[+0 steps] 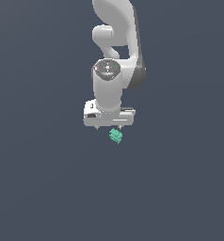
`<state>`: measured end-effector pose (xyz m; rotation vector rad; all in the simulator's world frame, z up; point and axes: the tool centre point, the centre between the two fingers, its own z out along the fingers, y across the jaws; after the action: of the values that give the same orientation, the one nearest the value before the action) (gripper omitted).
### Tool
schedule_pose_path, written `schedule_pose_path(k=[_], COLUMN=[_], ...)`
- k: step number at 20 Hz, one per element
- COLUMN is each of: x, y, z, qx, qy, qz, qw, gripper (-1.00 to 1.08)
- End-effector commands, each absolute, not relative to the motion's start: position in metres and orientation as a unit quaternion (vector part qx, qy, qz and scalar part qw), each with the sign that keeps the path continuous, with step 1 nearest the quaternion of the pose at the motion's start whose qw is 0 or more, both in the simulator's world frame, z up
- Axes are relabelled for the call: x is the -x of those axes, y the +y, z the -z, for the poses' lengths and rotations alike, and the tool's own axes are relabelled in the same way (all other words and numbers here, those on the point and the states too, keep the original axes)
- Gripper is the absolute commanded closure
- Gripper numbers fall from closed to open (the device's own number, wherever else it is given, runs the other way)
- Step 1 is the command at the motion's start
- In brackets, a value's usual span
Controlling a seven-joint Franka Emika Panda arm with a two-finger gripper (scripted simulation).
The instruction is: Pick up the object and move it to a goal position.
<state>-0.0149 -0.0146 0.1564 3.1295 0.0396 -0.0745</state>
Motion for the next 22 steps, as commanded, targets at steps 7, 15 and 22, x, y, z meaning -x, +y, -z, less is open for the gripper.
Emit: schedule_pose_path(k=[7, 15, 22], x=[0.016, 0.019, 0.024], y=[-0.014, -0.010, -0.004], z=[-0.155, -0.146, -0.132], qx=[-0.999, -0.997, -0.987], qy=[0.022, 0.076, 0.162], qz=[0.024, 0.021, 0.017], qw=[0.006, 0.005, 0.004], gripper=[-0.92, -0.92, -0.92])
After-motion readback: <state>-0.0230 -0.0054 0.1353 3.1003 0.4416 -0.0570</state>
